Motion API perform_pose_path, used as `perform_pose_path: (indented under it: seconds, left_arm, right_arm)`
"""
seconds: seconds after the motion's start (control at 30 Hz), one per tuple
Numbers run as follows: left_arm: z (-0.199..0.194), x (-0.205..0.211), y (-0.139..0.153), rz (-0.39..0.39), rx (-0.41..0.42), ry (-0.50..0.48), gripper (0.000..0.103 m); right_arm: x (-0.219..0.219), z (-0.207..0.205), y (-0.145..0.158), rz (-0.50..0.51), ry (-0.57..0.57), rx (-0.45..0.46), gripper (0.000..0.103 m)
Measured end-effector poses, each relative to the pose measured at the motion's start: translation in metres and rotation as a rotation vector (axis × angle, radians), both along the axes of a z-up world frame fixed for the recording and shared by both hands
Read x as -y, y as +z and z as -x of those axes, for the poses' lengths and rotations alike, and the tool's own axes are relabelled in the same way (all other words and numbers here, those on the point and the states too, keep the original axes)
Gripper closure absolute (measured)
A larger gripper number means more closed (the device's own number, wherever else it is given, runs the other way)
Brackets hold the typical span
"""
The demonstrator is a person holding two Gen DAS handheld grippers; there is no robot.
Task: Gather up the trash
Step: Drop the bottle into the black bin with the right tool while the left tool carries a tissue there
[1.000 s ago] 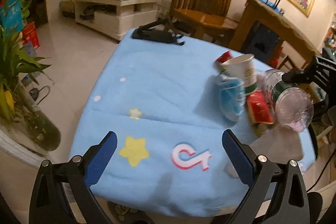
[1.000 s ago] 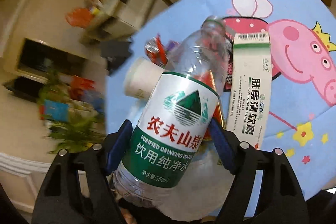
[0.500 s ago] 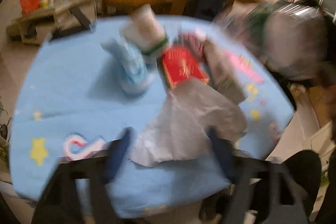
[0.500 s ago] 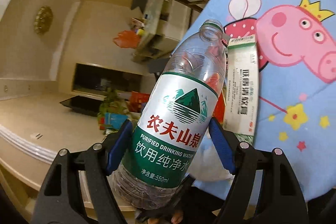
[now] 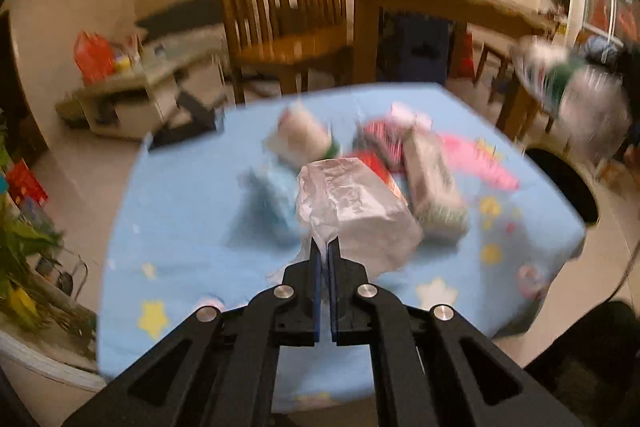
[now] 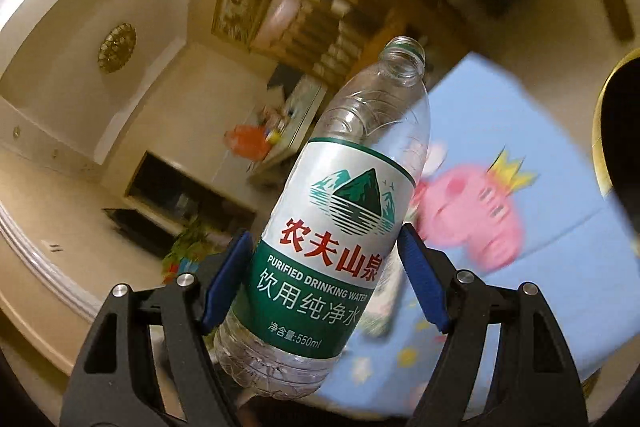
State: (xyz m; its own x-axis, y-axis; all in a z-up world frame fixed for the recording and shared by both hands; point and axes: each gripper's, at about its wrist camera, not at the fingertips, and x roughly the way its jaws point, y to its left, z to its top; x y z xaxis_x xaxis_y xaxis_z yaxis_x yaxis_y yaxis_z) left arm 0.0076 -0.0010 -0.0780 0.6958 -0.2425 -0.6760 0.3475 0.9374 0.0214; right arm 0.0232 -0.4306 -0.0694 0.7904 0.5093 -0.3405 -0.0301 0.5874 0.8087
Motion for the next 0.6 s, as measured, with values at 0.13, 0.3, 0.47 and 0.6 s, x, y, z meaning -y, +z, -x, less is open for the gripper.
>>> perform_pose_path:
  seconds: [0.13,0.3,0.47,0.6]
  left_arm:
    - [0.006,0.017,0.038,0.057,0.044,-0.041,0.101]
    - [-0.001,0.073,0.068,0.101,0.05,-0.183,0.1]
    - [-0.011,0.148,0.071,0.132,0.011,-0.346,0.1]
    - [-0.017,0.213,0.057,0.128,-0.043,-0.443,0.1]
  right_arm:
    - [0.05,0.011,-0.034,0.014,-0.133,-0.07,0.029]
    - [0.129,0.033,-0.097,-0.219,-0.275,-0.155,0.029]
    - [0.17,0.045,-0.134,-0.3,-0.373,-0.228,0.021]
    - [0.181,0.049,-0.147,-0.167,-0.449,-0.344,0.008]
